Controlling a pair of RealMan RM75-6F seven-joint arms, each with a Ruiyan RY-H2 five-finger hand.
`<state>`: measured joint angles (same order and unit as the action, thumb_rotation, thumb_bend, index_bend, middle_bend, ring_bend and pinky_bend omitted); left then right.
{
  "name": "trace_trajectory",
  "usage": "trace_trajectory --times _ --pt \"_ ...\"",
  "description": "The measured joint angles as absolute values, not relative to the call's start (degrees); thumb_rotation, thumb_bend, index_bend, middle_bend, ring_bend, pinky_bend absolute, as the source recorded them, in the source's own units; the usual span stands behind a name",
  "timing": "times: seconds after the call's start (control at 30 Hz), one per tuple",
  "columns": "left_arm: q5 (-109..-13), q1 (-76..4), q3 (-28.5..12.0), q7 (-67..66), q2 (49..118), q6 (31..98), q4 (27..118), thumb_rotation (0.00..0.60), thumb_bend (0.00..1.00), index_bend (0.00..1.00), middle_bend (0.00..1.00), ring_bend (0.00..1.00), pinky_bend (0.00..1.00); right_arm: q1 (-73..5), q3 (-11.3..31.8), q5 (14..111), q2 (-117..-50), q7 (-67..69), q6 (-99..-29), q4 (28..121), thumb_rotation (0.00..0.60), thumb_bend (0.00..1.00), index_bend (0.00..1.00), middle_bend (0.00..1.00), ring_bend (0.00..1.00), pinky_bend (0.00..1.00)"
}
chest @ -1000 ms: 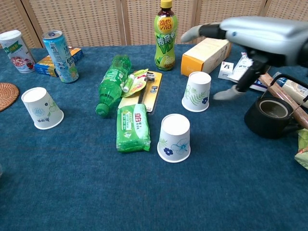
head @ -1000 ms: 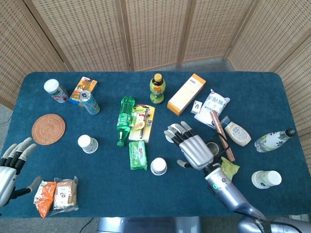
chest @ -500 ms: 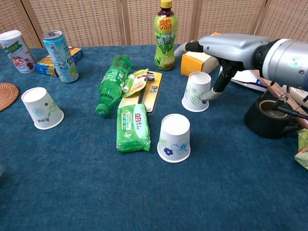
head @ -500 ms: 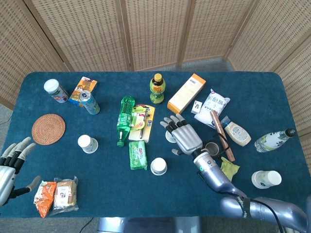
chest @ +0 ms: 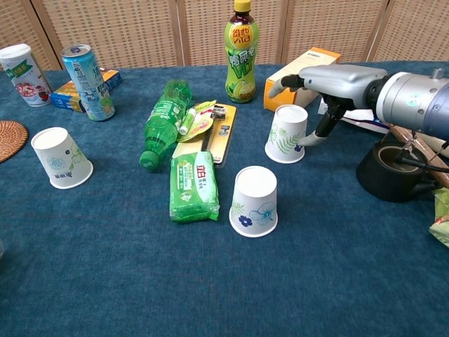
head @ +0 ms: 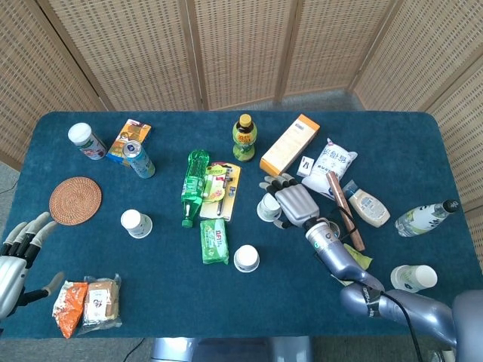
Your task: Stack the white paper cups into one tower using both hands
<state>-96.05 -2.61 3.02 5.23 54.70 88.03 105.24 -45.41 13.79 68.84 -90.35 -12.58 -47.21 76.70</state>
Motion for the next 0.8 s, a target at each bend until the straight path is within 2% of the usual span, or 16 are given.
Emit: trace_trajectory --times 0.3,0.63,0.8 --pt "-95.8 -2.6 3.0 5.1 54.7 88.0 105.4 0.6 0.35 0.0 0.0 0.0 0.0 -45.7 12.3 71.5 -94.2 -8.5 -48.8 70.8 0.6 0.28 0.25 0.27 0.25 0.16" --pt "-95.7 -2.6 2.9 5.3 54.7 87.9 105.3 0.6 0.36 0.0 0.0 0.0 0.0 -45.3 12.1 73.6 -96.8 -5.5 -52.5 66.9 0.6 0.35 0.36 0.41 0.39 0.24" --pt "-95.8 -2.6 3.0 5.2 54.7 87.8 105.4 0.6 0.35 0.0 0.0 0.0 0.0 -44.8 11.6 74.5 -96.8 -4.2 -53.6 66.6 0.6 0.35 0.36 0.42 0.4 0.25"
